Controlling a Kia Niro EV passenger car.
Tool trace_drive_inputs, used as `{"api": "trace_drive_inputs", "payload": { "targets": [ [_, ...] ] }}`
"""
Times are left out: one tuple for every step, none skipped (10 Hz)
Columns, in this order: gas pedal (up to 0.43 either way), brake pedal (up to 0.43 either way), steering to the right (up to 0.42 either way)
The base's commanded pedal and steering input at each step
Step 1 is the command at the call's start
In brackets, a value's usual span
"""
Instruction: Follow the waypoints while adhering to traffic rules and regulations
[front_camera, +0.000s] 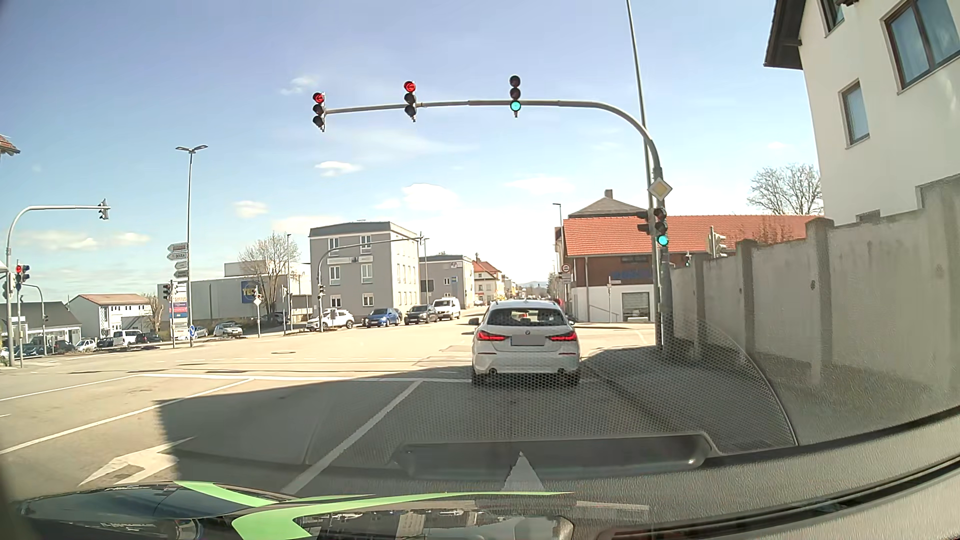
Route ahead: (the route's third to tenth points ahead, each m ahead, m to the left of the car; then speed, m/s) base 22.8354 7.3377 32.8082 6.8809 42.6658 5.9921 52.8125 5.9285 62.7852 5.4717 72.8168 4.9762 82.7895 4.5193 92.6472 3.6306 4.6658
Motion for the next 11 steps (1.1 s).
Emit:
{"api": "trace_drive_inputs", "payload": {
  "targets": [
    [0.339,0.0,-0.011],
    [0.339,0.0,-0.011],
    [0.339,0.0,-0.011],
    [0.339,0.0,-0.011],
    [0.339,0.0,-0.01],
    [0.331,0.0,-0.009],
    [0.299,0.0,-0.005],
    [0.287,0.0,-0.004],
    [0.287,0.0,-0.003],
    [0.287,0.0,-0.002],
    [0.24,0.0,-0.001]
  ]
}}
